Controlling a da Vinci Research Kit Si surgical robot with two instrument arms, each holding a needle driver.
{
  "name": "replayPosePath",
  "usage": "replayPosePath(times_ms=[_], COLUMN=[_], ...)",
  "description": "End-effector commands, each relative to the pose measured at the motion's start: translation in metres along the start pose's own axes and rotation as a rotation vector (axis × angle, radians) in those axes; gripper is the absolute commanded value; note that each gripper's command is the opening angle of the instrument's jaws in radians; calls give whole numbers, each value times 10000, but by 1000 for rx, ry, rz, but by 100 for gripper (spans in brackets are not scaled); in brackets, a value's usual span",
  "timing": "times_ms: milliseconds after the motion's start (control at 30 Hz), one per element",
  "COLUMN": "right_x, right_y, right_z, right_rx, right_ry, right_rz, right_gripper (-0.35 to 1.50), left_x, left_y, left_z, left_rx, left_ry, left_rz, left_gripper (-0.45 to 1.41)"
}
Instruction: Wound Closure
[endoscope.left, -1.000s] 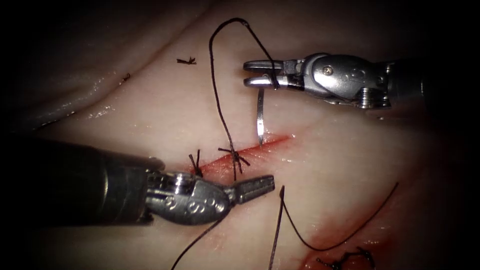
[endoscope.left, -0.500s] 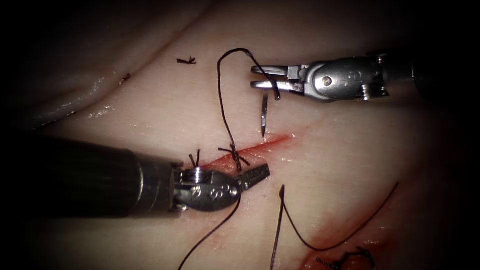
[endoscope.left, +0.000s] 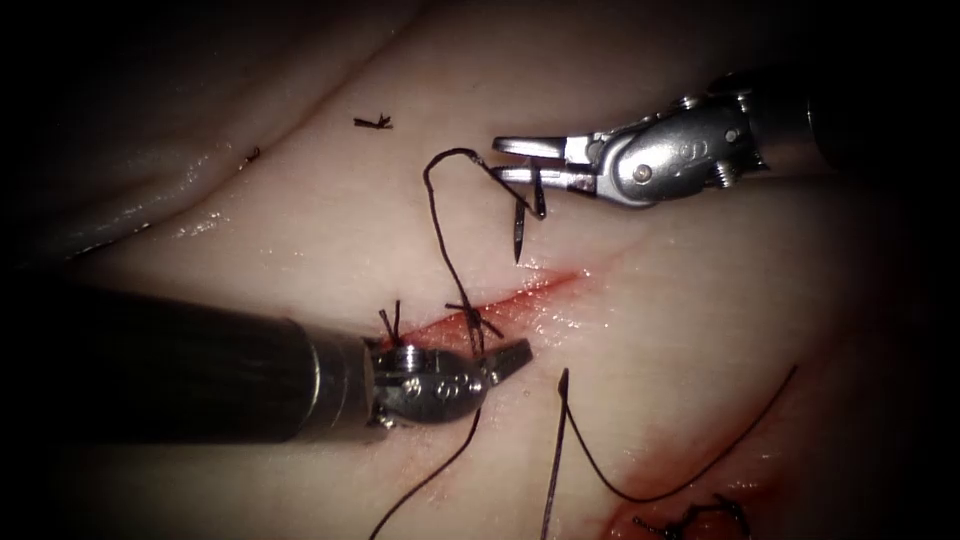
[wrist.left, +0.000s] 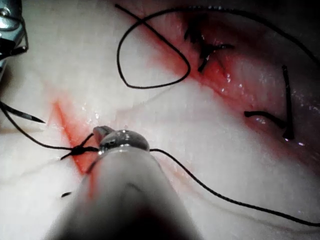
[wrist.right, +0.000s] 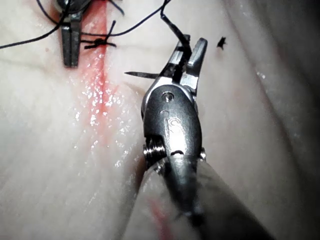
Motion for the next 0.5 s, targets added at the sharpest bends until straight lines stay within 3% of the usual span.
replayPosePath(times_ms=[33,233,500], right_x=[-10,-16,-15], right_y=[-3,-7,-9], right_z=[7,7,12], right_rx=[0,-3,3], right_ry=[-7,-40,-51], right_rz=[-5,-27,-103], right_gripper=[-35,-35,-35], left_x=[-4,-12,-6], left_y=[7,15,17], left_z=[9,15,9], left_rx=[-10,-44,-53], left_ry=[-5,-19,-19], left_rz=[-1,-6,-12], left_gripper=[-38,-16,-16])
